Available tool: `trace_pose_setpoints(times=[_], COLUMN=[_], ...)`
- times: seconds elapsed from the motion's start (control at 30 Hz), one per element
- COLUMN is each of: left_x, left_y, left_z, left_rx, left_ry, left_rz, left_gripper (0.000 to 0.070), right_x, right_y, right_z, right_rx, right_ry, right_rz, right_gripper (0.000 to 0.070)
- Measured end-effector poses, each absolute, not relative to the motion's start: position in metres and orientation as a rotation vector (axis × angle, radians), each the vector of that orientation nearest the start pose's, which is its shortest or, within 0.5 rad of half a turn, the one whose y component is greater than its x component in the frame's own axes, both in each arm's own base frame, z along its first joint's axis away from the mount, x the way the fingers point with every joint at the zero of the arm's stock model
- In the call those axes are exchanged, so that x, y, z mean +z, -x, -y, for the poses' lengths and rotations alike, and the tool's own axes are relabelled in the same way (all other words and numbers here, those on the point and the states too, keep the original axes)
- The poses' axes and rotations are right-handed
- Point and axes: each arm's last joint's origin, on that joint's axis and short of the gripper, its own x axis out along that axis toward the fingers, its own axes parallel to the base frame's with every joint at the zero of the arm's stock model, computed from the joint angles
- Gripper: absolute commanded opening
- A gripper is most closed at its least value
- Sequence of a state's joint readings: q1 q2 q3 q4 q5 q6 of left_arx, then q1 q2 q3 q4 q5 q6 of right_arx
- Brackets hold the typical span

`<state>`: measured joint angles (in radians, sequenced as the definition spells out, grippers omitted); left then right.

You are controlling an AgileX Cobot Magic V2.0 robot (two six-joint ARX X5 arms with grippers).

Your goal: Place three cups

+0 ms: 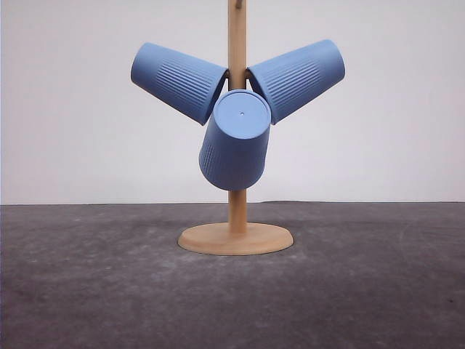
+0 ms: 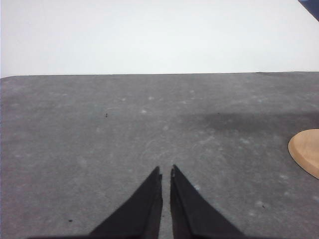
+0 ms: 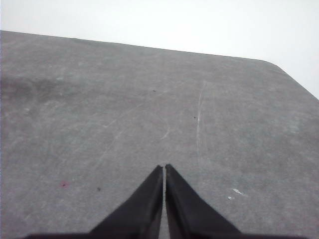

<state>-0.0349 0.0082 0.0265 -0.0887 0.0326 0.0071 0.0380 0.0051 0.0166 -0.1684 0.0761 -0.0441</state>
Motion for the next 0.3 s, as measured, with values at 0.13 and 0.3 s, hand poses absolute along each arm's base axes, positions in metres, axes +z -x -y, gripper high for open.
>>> trace_pose_setpoints(times=[0.13, 0.3], left_x=[0.1633, 0.1633], left_y=[-0.0962, -0.0962], left_z=[0.0043, 0.0043], left_rx=[-0.068, -0.068], left_ry=[-0.007, -0.007], left_rz=[-0.070, -0.070], left_gripper=[0.0016, 0.0016], right_x=[0.1526, 0.1526], right_y=[-0.0957, -0.0957], right_z=[-0.0014, -0.0014], right_rx=[-0.035, -0.035], right_ry=[0.053, 0.053], right_rz=[-0.158, -0.158], right_gripper=[0.0005, 0.0005])
